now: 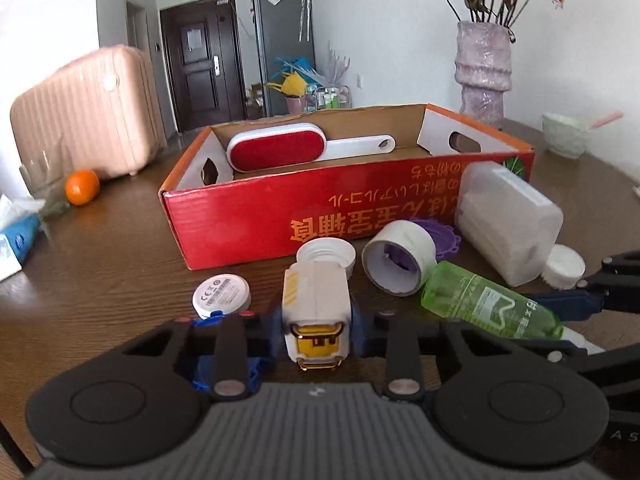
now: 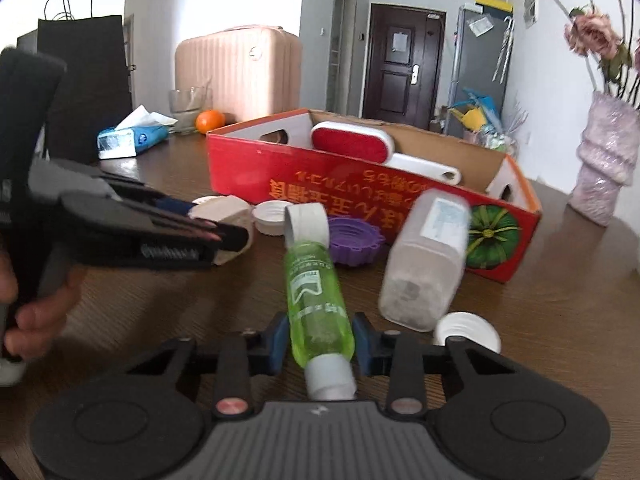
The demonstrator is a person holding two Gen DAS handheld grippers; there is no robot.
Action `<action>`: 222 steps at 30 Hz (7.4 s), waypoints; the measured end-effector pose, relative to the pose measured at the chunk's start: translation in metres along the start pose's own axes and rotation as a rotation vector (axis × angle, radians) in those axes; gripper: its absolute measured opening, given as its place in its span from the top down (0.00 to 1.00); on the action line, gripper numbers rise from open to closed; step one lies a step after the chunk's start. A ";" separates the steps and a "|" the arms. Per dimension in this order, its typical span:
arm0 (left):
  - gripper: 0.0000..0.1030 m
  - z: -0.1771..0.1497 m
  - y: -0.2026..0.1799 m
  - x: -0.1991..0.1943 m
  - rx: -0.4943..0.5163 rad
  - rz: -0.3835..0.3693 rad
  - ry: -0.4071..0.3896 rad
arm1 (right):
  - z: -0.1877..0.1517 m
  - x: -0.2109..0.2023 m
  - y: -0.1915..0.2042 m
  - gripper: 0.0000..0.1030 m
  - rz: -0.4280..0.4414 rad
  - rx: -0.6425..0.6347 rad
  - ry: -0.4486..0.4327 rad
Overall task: Organize rigid objects
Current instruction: 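Grasp the white-and-yellow container with the left gripper while the right gripper grasps the green spray bottle, then carry the container and green bottle into the red box with both grippers and release, then withdraw both grippers from the box back over the table, then grasp the blue ridged cap with the left gripper while the right gripper grasps a white cap, then lift the blue cap and white cap toward the red box with both grippers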
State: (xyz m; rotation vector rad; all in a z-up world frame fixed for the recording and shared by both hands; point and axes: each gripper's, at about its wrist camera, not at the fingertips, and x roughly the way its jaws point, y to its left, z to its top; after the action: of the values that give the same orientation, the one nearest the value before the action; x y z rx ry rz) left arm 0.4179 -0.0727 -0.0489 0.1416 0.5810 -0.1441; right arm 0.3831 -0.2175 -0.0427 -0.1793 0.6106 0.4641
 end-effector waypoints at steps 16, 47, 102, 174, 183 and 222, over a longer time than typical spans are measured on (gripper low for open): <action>0.69 -0.038 0.006 -0.122 -0.092 -0.049 -0.031 | -0.035 -0.058 0.031 0.71 0.023 0.143 -0.017; 0.69 -0.086 0.022 -0.174 -0.148 -0.014 -0.009 | -0.071 -0.074 0.087 0.71 -0.087 0.132 -0.144; 0.34 0.181 0.115 -0.043 -0.107 0.054 -0.042 | 0.213 0.000 -0.084 0.36 -0.358 -0.020 -0.007; 0.46 -0.009 0.055 -0.004 -0.144 -0.019 0.092 | -0.007 -0.006 -0.067 0.52 -0.202 0.247 0.029; 0.47 -0.010 0.054 -0.022 -0.158 -0.009 0.085 | -0.009 -0.012 -0.069 0.62 -0.193 0.257 0.023; 0.47 -0.086 0.033 -0.299 -0.138 -0.032 -0.233 | -0.076 -0.245 0.087 0.62 -0.072 0.231 -0.276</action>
State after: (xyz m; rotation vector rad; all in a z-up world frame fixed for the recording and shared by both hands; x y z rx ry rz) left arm 0.1305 0.0035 0.0497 -0.0182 0.3597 -0.1488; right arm 0.1268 -0.2525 0.0379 0.0820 0.3809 0.3382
